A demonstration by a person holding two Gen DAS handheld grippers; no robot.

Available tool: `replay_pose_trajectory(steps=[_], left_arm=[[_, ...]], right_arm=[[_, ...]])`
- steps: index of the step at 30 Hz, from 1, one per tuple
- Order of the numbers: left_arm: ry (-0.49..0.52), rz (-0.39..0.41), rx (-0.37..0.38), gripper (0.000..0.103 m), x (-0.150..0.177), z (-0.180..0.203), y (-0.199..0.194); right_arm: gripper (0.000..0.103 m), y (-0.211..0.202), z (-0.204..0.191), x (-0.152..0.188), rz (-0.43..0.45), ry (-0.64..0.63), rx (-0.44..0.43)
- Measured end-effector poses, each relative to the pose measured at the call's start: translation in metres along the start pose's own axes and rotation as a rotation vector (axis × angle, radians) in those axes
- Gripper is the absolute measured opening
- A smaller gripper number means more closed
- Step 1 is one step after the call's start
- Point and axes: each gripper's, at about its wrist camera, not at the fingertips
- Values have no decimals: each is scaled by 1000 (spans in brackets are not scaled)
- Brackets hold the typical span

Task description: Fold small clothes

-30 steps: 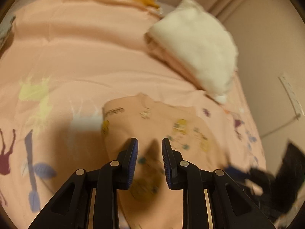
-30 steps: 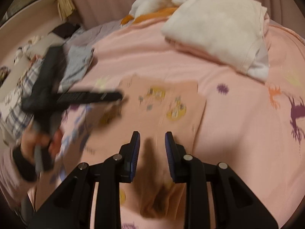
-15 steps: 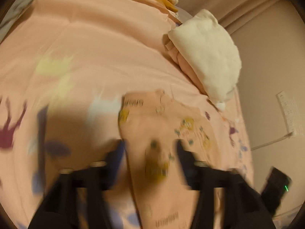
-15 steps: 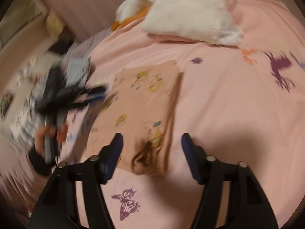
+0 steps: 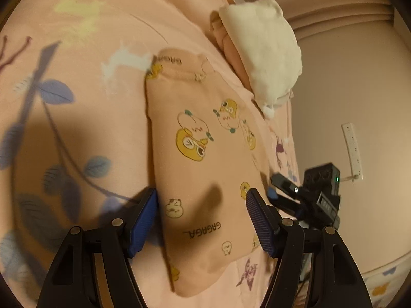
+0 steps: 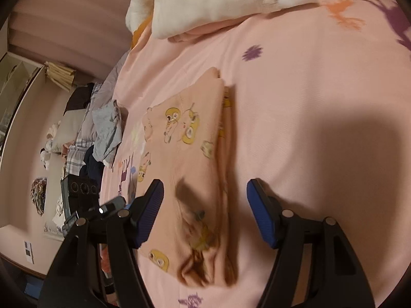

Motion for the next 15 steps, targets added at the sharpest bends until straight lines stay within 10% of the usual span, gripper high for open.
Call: replay_pose_trajectory(steps=[15], left_arm=[[-2,-14,9,68,-12,1,26]], right_arm=[[45,38,-26,-21,-19,-52,20]])
Point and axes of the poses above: each gripper's, at about its wrist camera, not at the fingertips, and y roughly the way its jaws point, z to its right, x to its underside, and after that the axes turned 15 degrees about x, right-handed
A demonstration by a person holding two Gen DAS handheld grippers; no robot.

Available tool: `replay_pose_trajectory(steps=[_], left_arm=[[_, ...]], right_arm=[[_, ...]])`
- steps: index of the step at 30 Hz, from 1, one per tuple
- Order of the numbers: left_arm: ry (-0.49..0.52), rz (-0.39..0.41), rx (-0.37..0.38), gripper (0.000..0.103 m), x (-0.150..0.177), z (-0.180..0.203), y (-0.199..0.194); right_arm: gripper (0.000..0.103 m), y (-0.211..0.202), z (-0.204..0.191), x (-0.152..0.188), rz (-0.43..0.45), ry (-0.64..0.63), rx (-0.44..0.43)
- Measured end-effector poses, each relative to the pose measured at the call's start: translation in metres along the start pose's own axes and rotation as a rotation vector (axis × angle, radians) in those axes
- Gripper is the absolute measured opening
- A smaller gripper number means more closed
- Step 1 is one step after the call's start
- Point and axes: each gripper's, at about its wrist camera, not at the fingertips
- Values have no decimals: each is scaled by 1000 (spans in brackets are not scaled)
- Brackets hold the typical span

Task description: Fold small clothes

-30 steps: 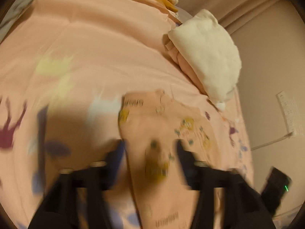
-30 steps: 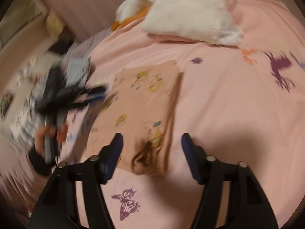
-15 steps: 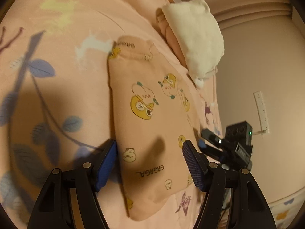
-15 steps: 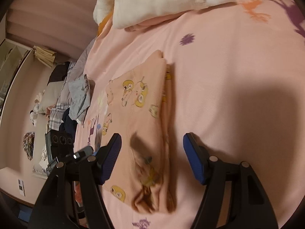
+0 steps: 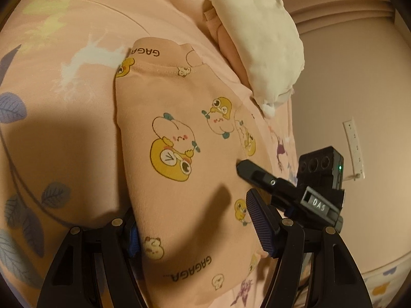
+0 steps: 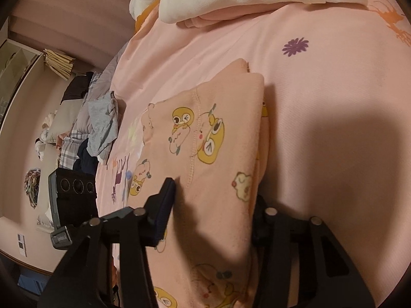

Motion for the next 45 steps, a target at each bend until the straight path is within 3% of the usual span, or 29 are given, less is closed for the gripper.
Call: replay_pose_trajectory(steps=[2,5,7,9,16,29,45], left_arm=[[7,4,-10,68,1,1,0],[17,6,-49,57,3,2,-1],[14,9,-77,41,3,0,-3],[8,9,-105,33,3,-2,-4],[48,30,-169,20,9,11,-8],[183,24,-275,19,44,55,-37],[232,67,-333,19,106,90,-88]], right_arm=[[41,0,0,-1,1,1,3],[34,0,-1,0,5,-2,11],[29,-2,-6,2,24,-21,34],[27,-4,-13,4,44,-44,58],[23,-21,-37,14,137,-127,136],[22,-58,-74,50,212,-229,141],[23,-105,-121,129,233,-304,60]])
Point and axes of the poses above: each gripper's, at about its wrist camera, not at the fingertips, and y roughly the way its jaws point, z to its right, x to its underside, and after that the axes turned 15 degrees about x, right-handed
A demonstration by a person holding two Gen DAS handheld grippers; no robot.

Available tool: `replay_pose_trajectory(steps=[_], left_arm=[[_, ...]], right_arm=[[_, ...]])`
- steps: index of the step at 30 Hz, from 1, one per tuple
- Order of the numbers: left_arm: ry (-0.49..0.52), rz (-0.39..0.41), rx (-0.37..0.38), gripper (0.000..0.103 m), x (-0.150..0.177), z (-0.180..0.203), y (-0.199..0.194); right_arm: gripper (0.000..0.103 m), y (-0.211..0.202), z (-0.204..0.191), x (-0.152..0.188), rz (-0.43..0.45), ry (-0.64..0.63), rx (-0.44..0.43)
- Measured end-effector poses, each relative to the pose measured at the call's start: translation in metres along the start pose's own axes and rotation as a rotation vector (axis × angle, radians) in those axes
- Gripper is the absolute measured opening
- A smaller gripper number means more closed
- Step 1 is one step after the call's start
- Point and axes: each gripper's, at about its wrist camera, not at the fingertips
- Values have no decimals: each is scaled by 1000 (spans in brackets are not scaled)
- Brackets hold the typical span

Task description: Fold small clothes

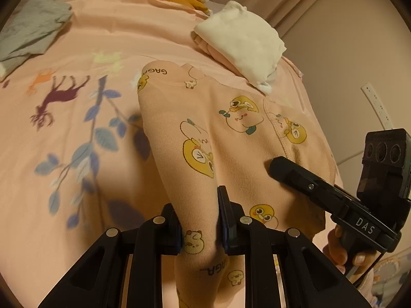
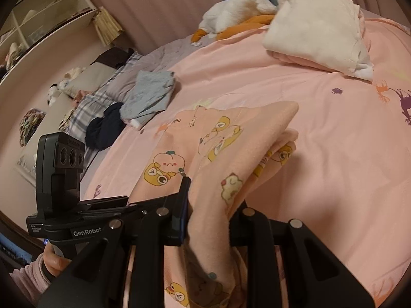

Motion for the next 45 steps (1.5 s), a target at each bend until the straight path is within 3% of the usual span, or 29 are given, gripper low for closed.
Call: replay_pose_trajectory(steps=[8,18,35,45], left_arm=[[-9,39,-15,19,6,0,-9],[-10,102,-44,19,35,7,-57],[18,212,-98,19,53,15,-98],[29,223,-124,19,47,11,-98]], right_arm=[[23,-23,-31,21,6,-50,-25],[23,-45,-69,37,26,-114,-59],[23,-63,-112,34,76,-215,-98],[23,-58,-117,29,84,-225,-103]])
Point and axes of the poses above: each gripper's, at about its wrist camera, not at the fingertips, and y roughly the way its jaws point, z to its right, x to its underside, and after that the axes turned 15 degrees about x, right-handed
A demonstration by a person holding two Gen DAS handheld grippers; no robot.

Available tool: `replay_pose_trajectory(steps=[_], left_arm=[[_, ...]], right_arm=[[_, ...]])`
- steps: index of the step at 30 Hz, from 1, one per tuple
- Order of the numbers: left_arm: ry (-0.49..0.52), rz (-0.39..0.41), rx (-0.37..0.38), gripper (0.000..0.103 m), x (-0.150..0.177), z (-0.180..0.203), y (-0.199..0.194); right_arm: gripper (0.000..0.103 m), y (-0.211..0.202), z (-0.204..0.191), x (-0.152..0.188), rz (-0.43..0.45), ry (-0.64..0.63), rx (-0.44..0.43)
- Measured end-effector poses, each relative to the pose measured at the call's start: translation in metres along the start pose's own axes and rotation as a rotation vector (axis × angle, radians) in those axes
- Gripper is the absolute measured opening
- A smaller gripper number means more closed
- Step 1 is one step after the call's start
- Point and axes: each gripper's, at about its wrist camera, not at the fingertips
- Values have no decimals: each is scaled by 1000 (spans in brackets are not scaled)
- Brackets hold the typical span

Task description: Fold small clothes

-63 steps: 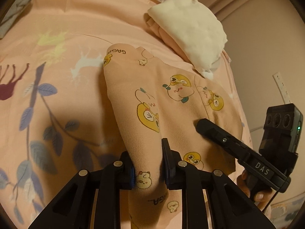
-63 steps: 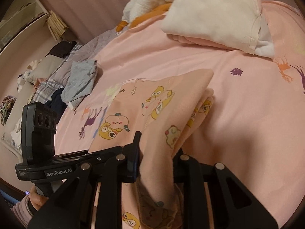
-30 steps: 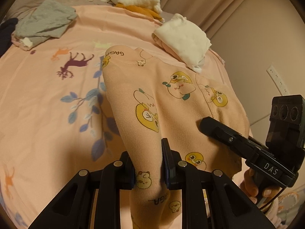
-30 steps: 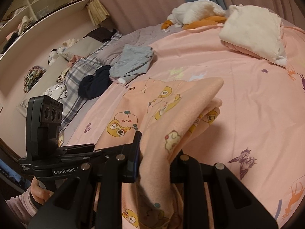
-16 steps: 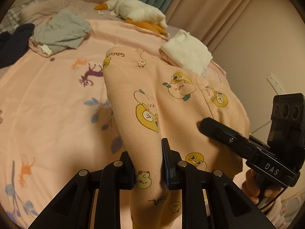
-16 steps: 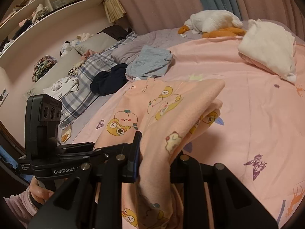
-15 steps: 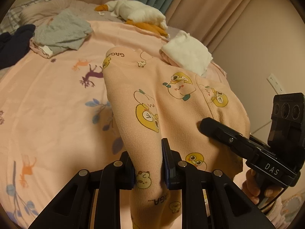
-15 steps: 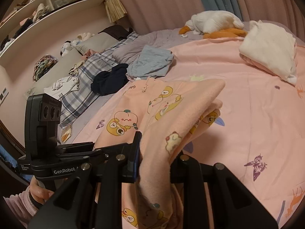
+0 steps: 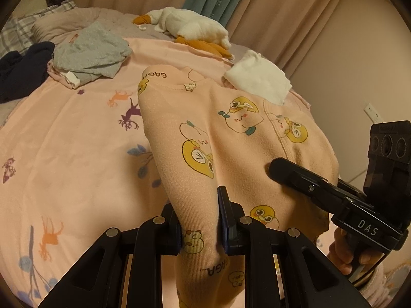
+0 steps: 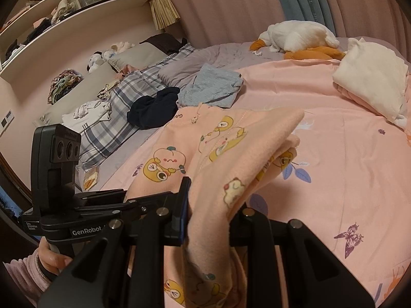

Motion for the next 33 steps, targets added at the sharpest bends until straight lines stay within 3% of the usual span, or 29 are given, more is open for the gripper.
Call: replay_pose_trajectory(steps=[33], left_arm=[[-44,-95,-56,19,-29,-44,81]], right_arm=[[23,101,39,-17,-97,48,35]])
Point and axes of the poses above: each gripper's, at about its wrist camera, not at the fingertips, and y roughly the way its jaws point, z to its right, x to its underside, and after that the axes turned 15 degrees about x, right-handed
